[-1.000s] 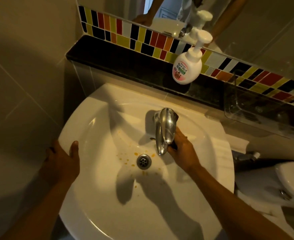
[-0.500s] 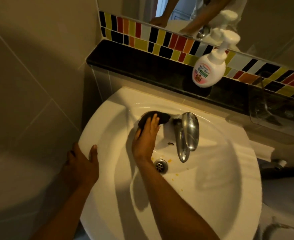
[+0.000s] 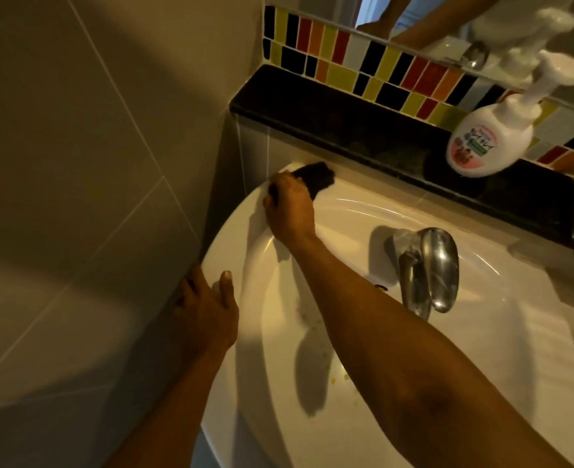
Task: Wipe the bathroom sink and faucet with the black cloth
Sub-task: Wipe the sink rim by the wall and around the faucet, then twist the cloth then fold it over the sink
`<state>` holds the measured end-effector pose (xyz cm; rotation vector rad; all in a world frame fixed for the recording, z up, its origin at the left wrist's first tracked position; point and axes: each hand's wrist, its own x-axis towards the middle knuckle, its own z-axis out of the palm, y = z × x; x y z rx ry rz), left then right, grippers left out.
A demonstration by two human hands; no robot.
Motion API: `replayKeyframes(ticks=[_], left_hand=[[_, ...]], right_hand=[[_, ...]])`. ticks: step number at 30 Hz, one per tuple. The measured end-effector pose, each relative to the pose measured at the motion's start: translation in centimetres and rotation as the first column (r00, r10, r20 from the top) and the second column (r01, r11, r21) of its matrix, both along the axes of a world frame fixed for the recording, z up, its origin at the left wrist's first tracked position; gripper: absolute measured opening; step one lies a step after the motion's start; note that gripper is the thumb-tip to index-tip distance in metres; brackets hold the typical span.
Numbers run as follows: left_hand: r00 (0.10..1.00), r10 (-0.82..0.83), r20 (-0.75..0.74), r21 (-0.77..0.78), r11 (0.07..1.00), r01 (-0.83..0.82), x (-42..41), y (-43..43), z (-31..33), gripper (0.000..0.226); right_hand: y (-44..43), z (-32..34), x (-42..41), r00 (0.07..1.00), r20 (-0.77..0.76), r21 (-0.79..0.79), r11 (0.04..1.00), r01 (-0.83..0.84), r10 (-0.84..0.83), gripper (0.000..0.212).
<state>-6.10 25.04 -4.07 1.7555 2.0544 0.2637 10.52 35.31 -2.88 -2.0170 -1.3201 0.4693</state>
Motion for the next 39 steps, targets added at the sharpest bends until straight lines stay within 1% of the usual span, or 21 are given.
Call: replayKeyframes(ticks=[4,6,9,11,12,13,14,15,16,17,18,19,22,26,29,32,33,34,36,37,39], left_hand=[[0.993,0.035,0.115,-0.005,0.999,-0.034,-0.7,0.2,-0.1,0.071],[0.967,0.064,0.247,-0.005,0.998,-0.065,-1.0,-0.1,0.0,0.079],[0.891,0.108,0.441,0.008,0.992,-0.124,-1.5,-0.2,-0.2,0.082],[0.846,0.115,0.521,0.002,0.991,-0.136,-2.0,0.0,-0.6,0.077],[0.800,0.159,0.578,-0.041,0.985,-0.167,-2.2,0.1,-0.6,0.073],[0.704,0.239,0.669,-0.128,0.970,-0.208,-2.7,0.3,-0.6,0.073],[0.538,0.352,0.766,-0.265,0.935,-0.234,-3.3,0.5,-0.5,0.077],[0.335,0.471,0.816,-0.413,0.881,-0.231,-3.9,0.6,-0.5,0.085],[0.165,0.552,0.817,-0.510,0.826,-0.240,-4.7,0.3,-0.4,0.089],[0.068,0.589,0.805,-0.549,0.784,-0.289,-5.6,-0.2,-0.1,0.088],[0.020,0.599,0.800,-0.554,0.752,-0.359,-6.4,-0.8,0.0,0.083],[0.010,0.605,0.796,-0.547,0.727,-0.416,-7.3,-1.5,0.2,0.077],[0.068,0.605,0.793,-0.532,0.743,-0.406,-9.2,-3.9,0.4,0.077],[0.143,0.631,0.763,-0.554,0.752,-0.357,-10.1,-6.3,2.1,0.075],[0.237,0.618,0.749,-0.541,0.778,-0.319,-9.2,-8.0,4.3,0.071],[0.355,0.550,0.756,-0.491,0.835,-0.249,-7.7,-9.5,6.0,0.065],[0.428,0.500,0.753,-0.454,0.865,-0.214,-7.2,-10.1,6.5,0.063],[0.538,0.430,0.725,-0.396,0.899,-0.185,-6.7,-10.7,7.0,0.060],[0.764,0.276,0.583,-0.258,0.955,-0.149,-6.1,-11.8,7.5,0.051],[0.823,0.215,0.527,-0.202,0.972,-0.124,-5.7,-12.5,7.7,0.048],[0.885,0.089,0.456,-0.094,0.994,-0.051,-4.7,-13.8,7.5,0.045]], right_hand=[[-1.1,-0.3,-2.0,0.947,0.096,-0.020,0.952,-0.307,0.307,0.040],[-1.2,-0.5,-0.9,0.946,0.128,-0.056,0.954,-0.293,0.298,0.050],[-0.2,0.0,0.8,0.980,0.120,-0.135,0.981,-0.143,0.159,0.059],[-0.2,0.1,-0.1,0.963,0.156,-0.218,0.958,-0.185,0.222,0.058],[-0.9,0.1,-1.3,0.951,0.150,-0.233,0.944,-0.233,0.272,0.058],[-1.9,0.1,-2.6,0.940,0.120,-0.223,0.932,-0.286,0.318,0.057],[-3.3,-0.1,-4.0,0.926,0.083,-0.191,0.918,-0.348,0.368,0.055],[-4.9,-0.4,-5.4,0.902,0.052,-0.158,0.896,-0.416,0.428,0.054],[-6.6,-0.8,-6.9,0.873,0.031,-0.136,0.867,-0.479,0.487,0.054],[-8.2,-1.0,-8.2,0.849,0.013,-0.125,0.844,-0.522,0.527,0.054],[-9.7,-1.2,-9.3,0.839,-0.003,-0.119,0.833,-0.541,0.544,0.053],[-11.0,-1.2,-10.2,0.838,-0.020,-0.118,0.831,-0.544,0.546,0.053],[-14.7,-0.7,-11.4,0.833,-0.075,-0.142,0.821,-0.553,0.548,0.052],[-22.0,-0.1,-11.3,0.754,-0.063,-0.110,0.747,-0.656,0.653,0.053],[-27.9,0.0,-10.8,0.730,-0.041,-0.157,0.717,-0.679,0.682,0.055],[-33.1,0.2,-9.0,0.715,-0.004,-0.213,0.698,-0.684,0.699,0.059],[-34.9,0.4,-8.0,0.699,0.029,-0.232,0.685,-0.691,0.715,0.059],[-36.7,0.6,-6.9,0.674,0.067,-0.254,0.665,-0.702,0.736,0.060],[-40.0,1.0,-4.6,0.609,0.156,-0.296,0.625,-0.722,0.778,0.059],[-41.8,1.2,-3.3,0.580,0.216,-0.301,0.618,-0.726,0.786,0.058],[-45.5,1.6,-0.4,0.549,0.319,-0.318,0.633,-0.706,0.773,0.055]])
